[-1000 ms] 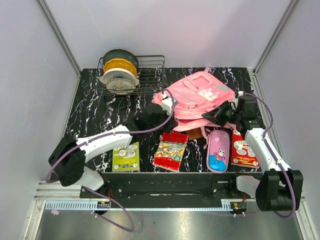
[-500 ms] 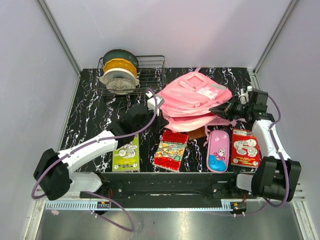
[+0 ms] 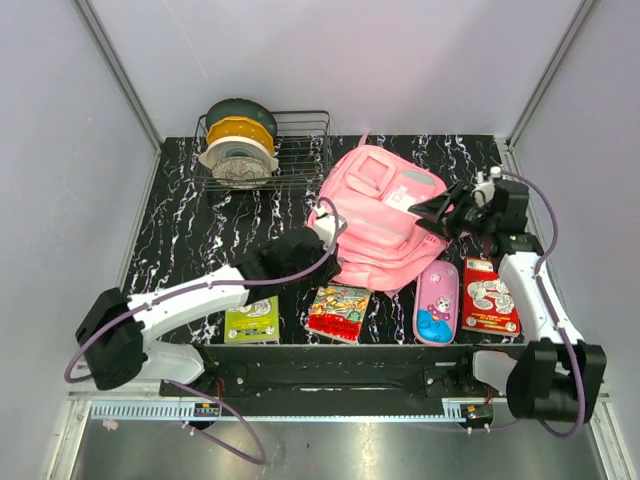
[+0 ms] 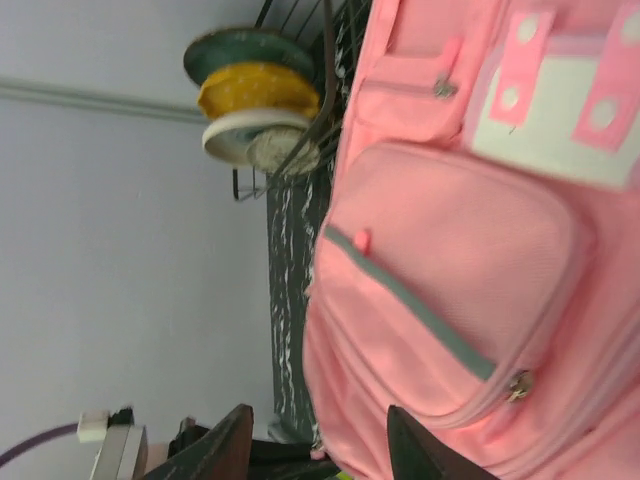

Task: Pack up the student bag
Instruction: Unzip the student bag at the center of the board.

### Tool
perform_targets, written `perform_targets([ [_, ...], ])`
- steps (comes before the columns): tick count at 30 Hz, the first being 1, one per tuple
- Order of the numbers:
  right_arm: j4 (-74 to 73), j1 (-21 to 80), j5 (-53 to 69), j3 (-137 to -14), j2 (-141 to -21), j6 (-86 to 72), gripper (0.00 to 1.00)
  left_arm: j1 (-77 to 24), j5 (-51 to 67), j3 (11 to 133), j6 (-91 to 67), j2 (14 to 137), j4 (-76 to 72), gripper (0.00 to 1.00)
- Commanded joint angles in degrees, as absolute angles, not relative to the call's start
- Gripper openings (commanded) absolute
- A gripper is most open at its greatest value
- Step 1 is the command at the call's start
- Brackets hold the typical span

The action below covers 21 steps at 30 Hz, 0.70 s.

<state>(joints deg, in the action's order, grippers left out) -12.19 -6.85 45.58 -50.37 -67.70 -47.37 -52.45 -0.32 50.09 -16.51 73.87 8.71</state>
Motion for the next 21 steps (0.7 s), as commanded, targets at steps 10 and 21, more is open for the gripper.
perform_targets([
  [10,-21.34,8.61,27.60,-43.51,-54.24,-54.05,0.69,-57.30,-7.29,59.76,-19.95,78.57,3.87,0.00],
  [21,-28.30,11.51,21.88,-36.74,-42.89,-59.41,0.64,-57.66,-7.91,60.73,-19.78,79.98,3.78,0.00],
])
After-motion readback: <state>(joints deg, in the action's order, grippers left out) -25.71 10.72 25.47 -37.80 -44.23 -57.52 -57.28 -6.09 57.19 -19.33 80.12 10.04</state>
